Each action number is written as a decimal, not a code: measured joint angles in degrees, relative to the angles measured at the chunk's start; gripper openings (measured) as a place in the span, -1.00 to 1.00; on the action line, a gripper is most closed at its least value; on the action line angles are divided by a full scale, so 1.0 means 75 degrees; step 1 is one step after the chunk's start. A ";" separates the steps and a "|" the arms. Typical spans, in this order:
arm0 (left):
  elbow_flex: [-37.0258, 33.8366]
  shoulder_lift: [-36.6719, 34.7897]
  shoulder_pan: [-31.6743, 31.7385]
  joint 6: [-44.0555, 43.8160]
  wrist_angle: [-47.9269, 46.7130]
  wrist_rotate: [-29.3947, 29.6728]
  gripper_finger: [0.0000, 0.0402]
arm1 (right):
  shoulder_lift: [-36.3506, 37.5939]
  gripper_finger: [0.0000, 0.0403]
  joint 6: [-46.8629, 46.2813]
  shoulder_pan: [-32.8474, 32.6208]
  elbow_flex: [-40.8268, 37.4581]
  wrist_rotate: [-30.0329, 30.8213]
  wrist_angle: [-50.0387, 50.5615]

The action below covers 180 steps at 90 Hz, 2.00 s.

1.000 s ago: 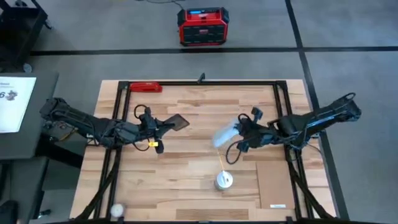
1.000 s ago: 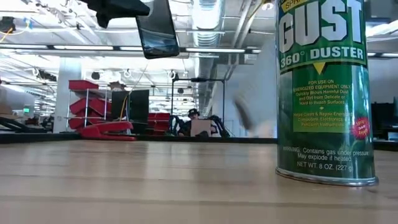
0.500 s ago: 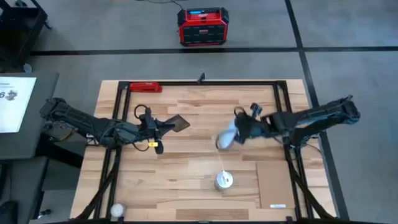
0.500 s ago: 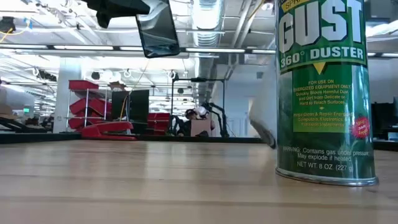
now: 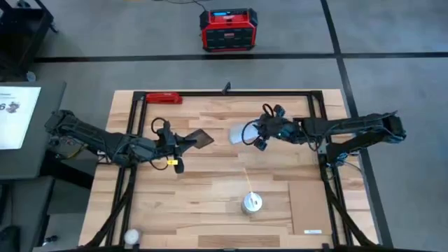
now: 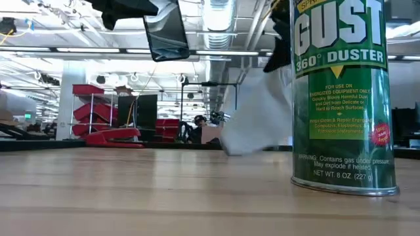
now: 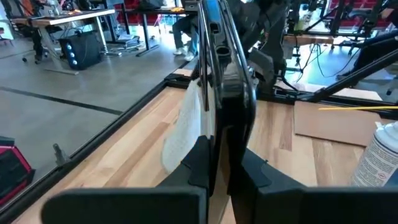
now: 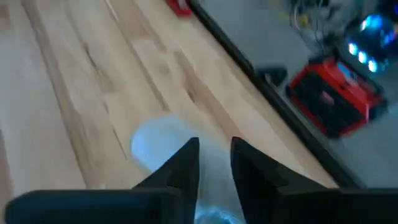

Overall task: Apply microfiber cloth
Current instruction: Wipe the front of the black phone with the white microfiber cloth, then spray the back of the black phone with the spray bottle

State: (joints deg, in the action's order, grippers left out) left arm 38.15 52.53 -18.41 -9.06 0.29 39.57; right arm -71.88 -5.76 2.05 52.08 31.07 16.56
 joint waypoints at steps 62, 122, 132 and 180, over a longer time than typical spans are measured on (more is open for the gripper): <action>0.0003 -0.0006 0.0000 -0.0027 -0.0183 0.0007 -0.97 | 0.0006 -1.00 -0.3967 -0.3685 0.1442 -0.0807 0.5770; 0.0003 0.0413 -0.0001 -0.0434 -0.0011 -0.0021 -0.97 | -0.1965 -1.00 -0.5867 -0.5701 0.0655 -0.1574 0.1399; 0.0003 0.0574 -0.0033 -0.0530 0.0229 -0.0038 -0.97 | -0.2110 -1.00 -0.5629 -0.5699 0.0655 -0.1556 0.0899; 0.0003 0.1263 -0.0293 -0.0660 0.1163 -0.0104 -0.97 | -0.2215 -1.00 -0.4371 -0.5337 0.0658 -0.1559 0.0001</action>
State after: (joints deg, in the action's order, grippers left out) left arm 38.17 62.01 -20.61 -14.01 9.01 38.79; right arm -88.49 -38.55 -37.98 57.01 19.38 16.57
